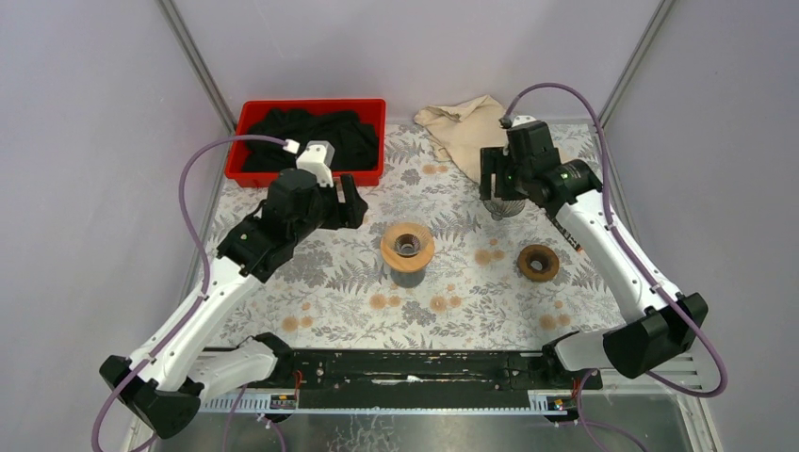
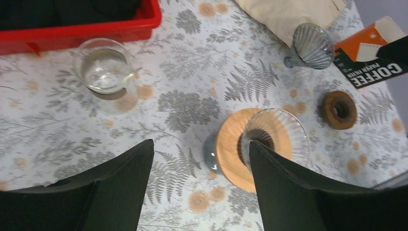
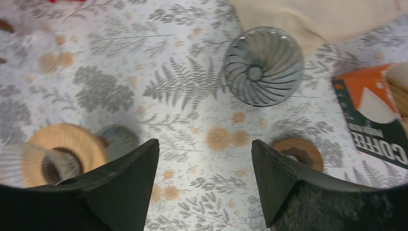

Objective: Place the coffee filter in the dripper
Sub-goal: Adjust the coffee filter holder at the center of the board.

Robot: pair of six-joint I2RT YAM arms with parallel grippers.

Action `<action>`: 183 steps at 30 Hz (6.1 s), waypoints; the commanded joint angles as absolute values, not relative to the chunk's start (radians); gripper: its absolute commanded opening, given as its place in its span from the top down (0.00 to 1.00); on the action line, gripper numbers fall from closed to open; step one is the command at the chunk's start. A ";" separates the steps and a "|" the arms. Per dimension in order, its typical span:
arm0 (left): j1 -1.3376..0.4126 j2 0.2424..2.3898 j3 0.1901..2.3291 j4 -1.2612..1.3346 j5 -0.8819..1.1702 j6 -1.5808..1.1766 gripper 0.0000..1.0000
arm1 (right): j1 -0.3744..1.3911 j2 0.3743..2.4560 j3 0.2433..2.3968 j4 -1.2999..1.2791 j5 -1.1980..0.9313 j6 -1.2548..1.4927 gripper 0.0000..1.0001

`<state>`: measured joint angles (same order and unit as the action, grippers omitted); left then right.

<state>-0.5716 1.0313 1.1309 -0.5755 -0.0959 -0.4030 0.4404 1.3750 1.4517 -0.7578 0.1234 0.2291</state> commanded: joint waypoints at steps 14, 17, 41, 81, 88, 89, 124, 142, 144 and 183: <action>-0.487 0.947 1.000 -0.501 -0.187 -0.239 0.19 | 0.061 1.462 1.419 -0.604 0.299 0.339 0.22; -0.478 0.942 0.990 -0.496 -0.184 -0.239 0.19 | 0.009 1.529 1.459 -0.596 0.275 0.362 0.24; -0.439 0.937 0.964 -0.482 -0.149 -0.245 0.18 | -0.106 1.833 1.578 -0.603 0.209 0.391 0.64; -0.439 0.896 0.945 -0.452 -0.090 -0.248 0.18 | -0.032 1.547 1.318 -0.703 -0.273 -0.501 1.00; -0.439 0.879 0.939 -0.448 -0.090 -0.247 0.18 | -0.026 1.613 1.341 -0.761 -0.224 -0.593 0.96; -0.439 0.876 0.938 -0.446 -0.089 -0.247 0.18 | -0.026 1.616 1.345 -0.767 -0.217 -0.588 0.95; -0.439 0.893 0.932 -0.445 -0.084 -0.244 0.18 | -0.093 1.399 1.162 -0.532 0.283 0.276 0.36; -0.439 0.895 0.933 -0.446 -0.083 -0.244 0.18 | -0.115 1.486 1.136 -0.462 0.224 0.201 0.80; -0.439 0.894 0.933 -0.446 -0.084 -0.244 0.18 | -0.115 1.488 1.137 -0.441 0.218 0.162 0.84; -0.439 0.917 0.930 -0.446 -0.086 -0.244 0.18 | -0.126 1.438 1.219 -0.411 0.142 0.119 0.73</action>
